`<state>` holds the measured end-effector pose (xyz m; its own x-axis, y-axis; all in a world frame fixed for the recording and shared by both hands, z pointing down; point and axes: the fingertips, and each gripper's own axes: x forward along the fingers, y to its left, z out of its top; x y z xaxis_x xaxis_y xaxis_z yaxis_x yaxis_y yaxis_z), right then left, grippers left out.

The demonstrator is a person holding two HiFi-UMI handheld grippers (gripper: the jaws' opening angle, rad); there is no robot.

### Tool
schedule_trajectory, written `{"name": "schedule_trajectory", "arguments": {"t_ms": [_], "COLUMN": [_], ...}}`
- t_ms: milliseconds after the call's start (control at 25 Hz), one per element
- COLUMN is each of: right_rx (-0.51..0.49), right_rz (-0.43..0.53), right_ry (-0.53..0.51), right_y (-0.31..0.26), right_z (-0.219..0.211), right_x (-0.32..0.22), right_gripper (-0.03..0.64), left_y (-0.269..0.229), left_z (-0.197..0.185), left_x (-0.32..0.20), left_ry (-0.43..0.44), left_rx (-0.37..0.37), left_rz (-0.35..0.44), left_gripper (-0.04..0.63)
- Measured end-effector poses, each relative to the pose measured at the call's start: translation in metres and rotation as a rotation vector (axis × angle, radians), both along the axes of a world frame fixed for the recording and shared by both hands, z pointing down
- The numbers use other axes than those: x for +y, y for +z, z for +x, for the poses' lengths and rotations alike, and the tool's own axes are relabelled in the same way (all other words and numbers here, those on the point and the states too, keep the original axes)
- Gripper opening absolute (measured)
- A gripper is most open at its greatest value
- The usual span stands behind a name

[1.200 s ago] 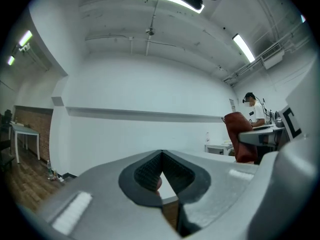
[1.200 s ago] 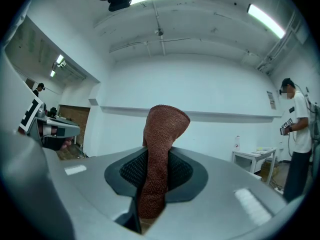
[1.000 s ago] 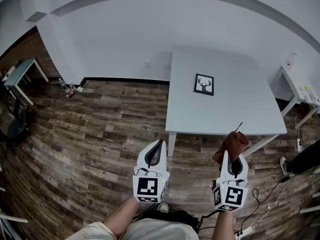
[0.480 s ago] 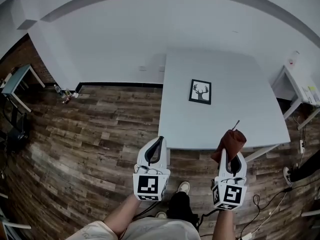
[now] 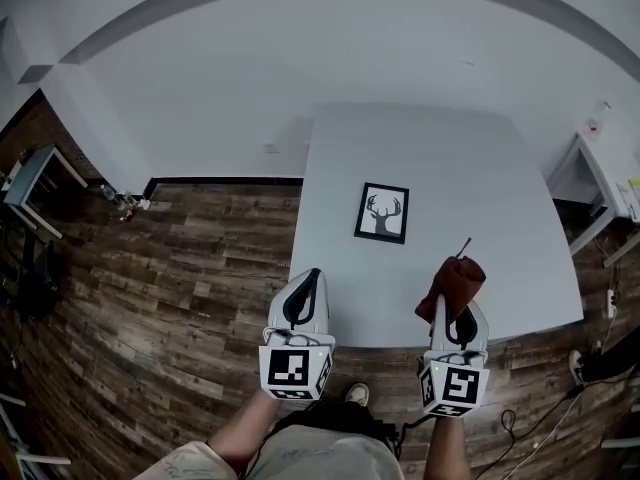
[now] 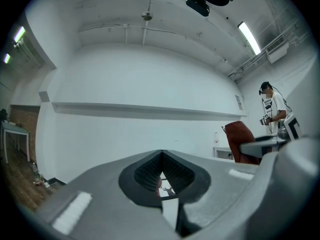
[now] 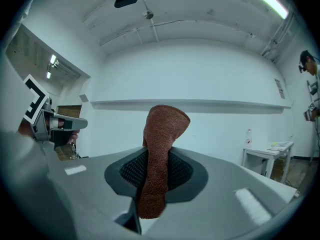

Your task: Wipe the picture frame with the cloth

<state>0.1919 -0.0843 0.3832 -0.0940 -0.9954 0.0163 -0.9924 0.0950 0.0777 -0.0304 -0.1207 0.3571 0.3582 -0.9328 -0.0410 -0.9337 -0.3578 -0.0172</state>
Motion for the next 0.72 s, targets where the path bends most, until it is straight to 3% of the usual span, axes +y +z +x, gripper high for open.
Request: {"name": "schedule_trajectory", "arguments": {"t_ms": [720], "right_rx": [0.025], "right_rz": [-0.07], "right_ry": [0.042], "right_y": [0.015], "right_z": [0.005], "right_x": [-0.153], "right_gripper": [0.107], "left_y": [0.018], "left_z": [0.007], "left_x": [-0.163], "left_ry": [0.038], "left_rx": [0.011], "left_rz": [-0.049], "left_gripper": [0.002]}}
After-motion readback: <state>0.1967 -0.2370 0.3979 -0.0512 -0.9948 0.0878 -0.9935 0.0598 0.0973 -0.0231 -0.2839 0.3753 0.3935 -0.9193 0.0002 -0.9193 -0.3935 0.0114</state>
